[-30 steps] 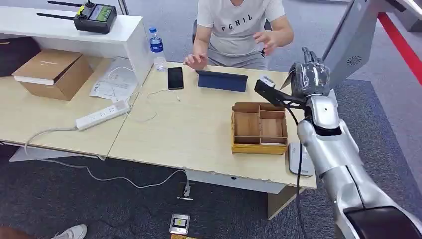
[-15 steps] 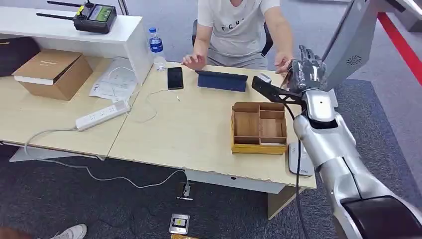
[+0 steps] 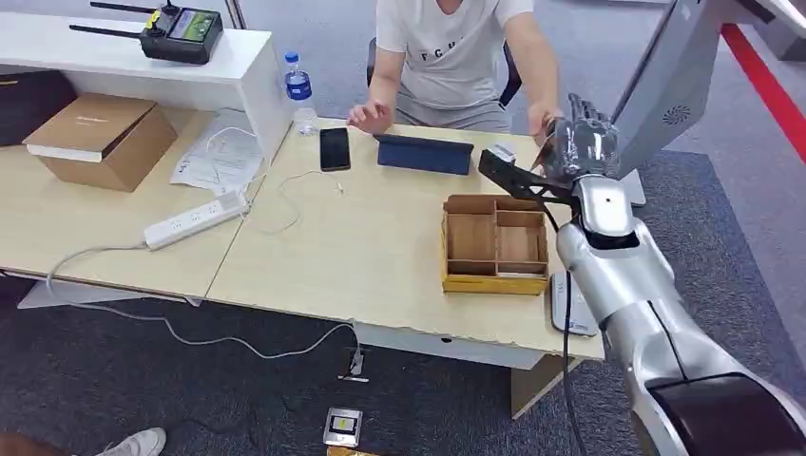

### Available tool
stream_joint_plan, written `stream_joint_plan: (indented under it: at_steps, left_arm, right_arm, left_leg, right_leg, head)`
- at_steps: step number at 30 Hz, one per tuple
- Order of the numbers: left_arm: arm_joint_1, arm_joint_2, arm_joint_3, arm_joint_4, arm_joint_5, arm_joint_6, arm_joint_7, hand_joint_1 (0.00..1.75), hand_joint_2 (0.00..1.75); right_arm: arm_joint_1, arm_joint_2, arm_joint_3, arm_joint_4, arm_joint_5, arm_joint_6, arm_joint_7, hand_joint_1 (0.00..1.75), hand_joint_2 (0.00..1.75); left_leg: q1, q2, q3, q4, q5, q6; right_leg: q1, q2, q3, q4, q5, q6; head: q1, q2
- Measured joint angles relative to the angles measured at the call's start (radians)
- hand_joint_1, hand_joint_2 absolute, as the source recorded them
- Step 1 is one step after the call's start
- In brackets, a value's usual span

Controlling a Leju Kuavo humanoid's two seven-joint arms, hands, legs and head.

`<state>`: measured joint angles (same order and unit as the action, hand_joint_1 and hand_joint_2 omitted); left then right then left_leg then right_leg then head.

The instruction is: Pass the card to the sensor for recognition and then transmit it.

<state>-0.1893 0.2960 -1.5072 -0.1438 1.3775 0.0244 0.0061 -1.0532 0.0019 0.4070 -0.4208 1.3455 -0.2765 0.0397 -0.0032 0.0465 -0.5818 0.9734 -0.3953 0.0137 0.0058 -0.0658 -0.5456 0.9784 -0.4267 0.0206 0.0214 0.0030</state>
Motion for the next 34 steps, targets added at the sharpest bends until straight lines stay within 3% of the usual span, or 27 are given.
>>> stream_joint_plan:
  at_steps: [12, 18, 23, 27, 34]
  left_arm:
    - [0.000, 0.000, -0.001, 0.000, 0.005, 0.005, -0.001, 0.00, 0.00]
    - [0.001, 0.000, -0.001, 0.000, 0.028, 0.005, -0.001, 0.00, 0.00]
    - [0.007, 0.000, -0.001, 0.000, 0.042, 0.003, 0.021, 0.00, 0.00]
    - [0.013, 0.000, -0.001, 0.000, 0.050, 0.003, 0.036, 0.00, 0.00]
    - [0.015, 0.000, 0.000, 0.000, 0.061, 0.011, 0.027, 0.00, 0.00]
  right_arm:
    - [0.006, -0.006, 0.000, 0.000, 0.019, -0.007, -0.009, 0.00, 0.00]
    - [0.011, -0.040, 0.000, -0.002, 0.014, -0.004, -0.023, 0.00, 0.00]
    - [0.036, -0.140, -0.021, -0.003, -0.041, 0.009, -0.050, 0.00, 0.00]
    - [0.042, -0.270, -0.054, -0.002, -0.066, -0.001, -0.097, 0.00, 0.00]
    - [0.027, -0.470, -0.105, 0.000, -0.072, 0.005, -0.122, 0.00, 0.00]
  left_leg:
    - [0.000, 0.000, 0.000, 0.000, 0.000, 0.000]
    - [0.000, 0.000, 0.000, 0.000, 0.000, 0.000]
    - [0.000, -0.001, -0.001, 0.001, 0.000, 0.000]
    - [-0.002, -0.002, -0.001, 0.001, 0.000, 0.001]
    - [-0.003, -0.002, -0.003, 0.001, -0.001, 0.002]
  right_leg:
    - [0.000, 0.000, 0.000, 0.000, 0.000, 0.000]
    - [0.000, 0.000, -0.001, -0.001, 0.000, 0.000]
    - [-0.001, -0.002, -0.001, -0.001, 0.001, 0.001]
    - [-0.003, -0.002, -0.001, -0.002, 0.002, 0.003]
    - [-0.004, -0.002, -0.002, -0.002, 0.002, 0.003]
  head:
    - [0.000, 0.000]
    - [0.000, 0.000]
    - [0.000, 0.000]
    - [0.000, 0.000]
    - [0.000, 0.000]
